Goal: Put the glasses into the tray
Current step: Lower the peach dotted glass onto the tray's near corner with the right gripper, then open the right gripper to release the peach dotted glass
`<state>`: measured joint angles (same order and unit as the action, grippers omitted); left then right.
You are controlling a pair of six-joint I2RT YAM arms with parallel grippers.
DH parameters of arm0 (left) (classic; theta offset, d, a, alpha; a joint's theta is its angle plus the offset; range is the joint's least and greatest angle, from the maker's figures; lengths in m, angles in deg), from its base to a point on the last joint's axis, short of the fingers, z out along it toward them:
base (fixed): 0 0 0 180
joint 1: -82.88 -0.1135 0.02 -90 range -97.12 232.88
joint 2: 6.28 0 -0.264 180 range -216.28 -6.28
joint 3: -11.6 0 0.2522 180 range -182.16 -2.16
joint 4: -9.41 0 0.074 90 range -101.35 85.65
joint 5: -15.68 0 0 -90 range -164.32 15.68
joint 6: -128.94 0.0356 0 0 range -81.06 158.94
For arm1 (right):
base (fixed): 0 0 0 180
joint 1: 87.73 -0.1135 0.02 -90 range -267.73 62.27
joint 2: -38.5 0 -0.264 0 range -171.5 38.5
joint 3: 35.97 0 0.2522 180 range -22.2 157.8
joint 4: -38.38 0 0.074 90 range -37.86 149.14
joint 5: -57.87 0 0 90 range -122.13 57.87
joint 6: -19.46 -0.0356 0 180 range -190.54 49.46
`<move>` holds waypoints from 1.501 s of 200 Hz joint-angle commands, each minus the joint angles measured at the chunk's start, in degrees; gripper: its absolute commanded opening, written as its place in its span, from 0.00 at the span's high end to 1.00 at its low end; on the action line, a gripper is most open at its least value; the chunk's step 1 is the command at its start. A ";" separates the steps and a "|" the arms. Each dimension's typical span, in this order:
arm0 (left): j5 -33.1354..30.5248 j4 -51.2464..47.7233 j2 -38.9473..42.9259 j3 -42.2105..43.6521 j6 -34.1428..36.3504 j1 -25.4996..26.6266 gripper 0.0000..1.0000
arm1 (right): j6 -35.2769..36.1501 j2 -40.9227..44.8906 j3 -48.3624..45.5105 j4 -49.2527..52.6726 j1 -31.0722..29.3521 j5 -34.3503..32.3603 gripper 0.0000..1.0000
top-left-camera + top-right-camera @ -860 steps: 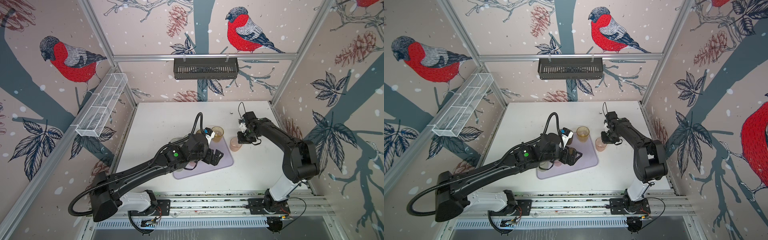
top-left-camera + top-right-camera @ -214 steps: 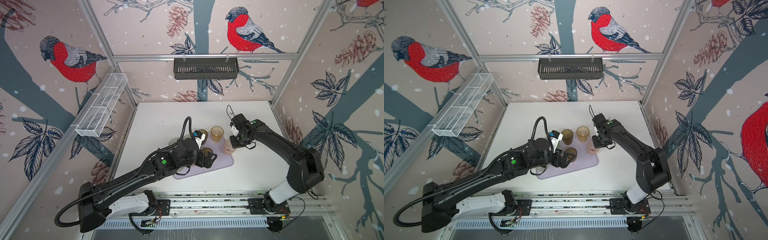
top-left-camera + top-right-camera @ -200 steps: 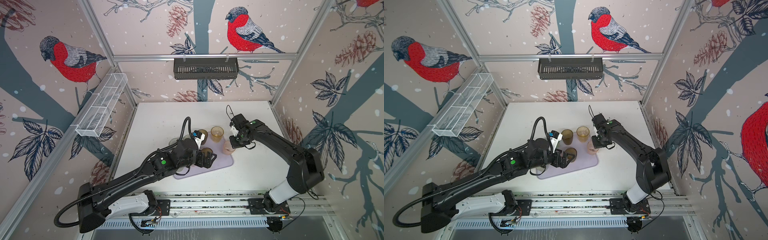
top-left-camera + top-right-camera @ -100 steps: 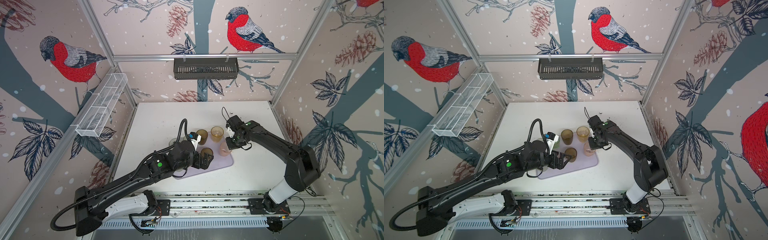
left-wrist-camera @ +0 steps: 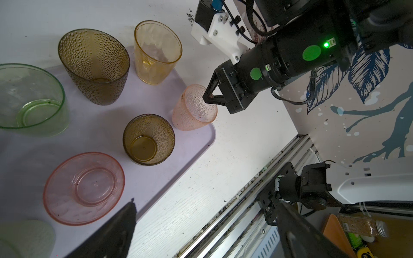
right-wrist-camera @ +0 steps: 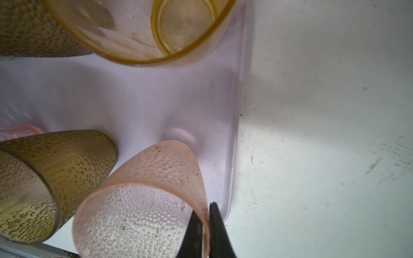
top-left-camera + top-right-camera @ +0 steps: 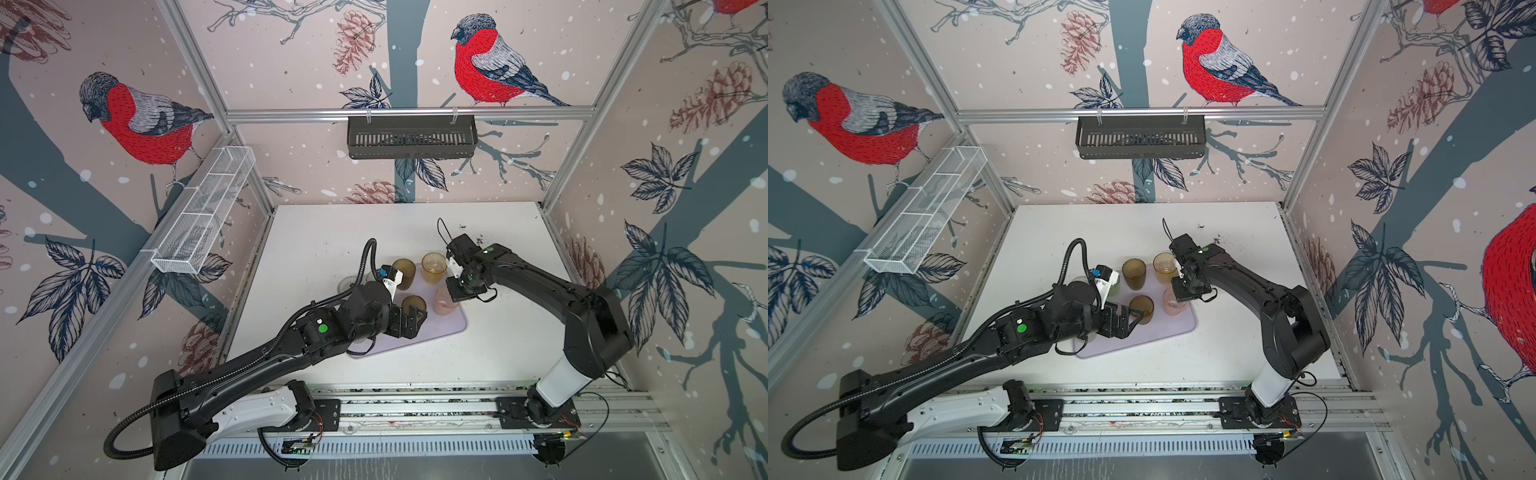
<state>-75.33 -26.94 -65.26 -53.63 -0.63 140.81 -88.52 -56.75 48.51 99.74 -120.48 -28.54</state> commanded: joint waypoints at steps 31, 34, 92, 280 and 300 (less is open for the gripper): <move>-0.57 1.34 0.01 -0.39 -0.12 -0.38 0.03 | -0.70 -0.90 -0.33 -1.21 -0.55 0.18 0.97; -0.50 1.36 0.01 -0.39 -0.09 -0.40 0.03 | -0.67 -0.93 -0.40 -1.25 -0.57 0.19 0.97; -0.28 1.32 0.09 -0.30 0.03 -1.12 0.03 | -0.66 -1.47 -0.23 -1.19 -0.93 0.18 0.96; 0.14 1.37 0.45 -0.13 -0.25 -1.34 0.03 | -1.27 -0.41 -1.30 -1.93 -1.40 0.02 0.79; 0.18 1.37 0.36 -0.17 -0.20 -1.34 0.03 | -1.38 -0.24 -1.24 -1.89 -1.43 0.01 0.77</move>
<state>-75.40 -26.94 -64.97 -53.63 -0.65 139.61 -88.85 -57.53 47.25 98.14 -121.75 -28.52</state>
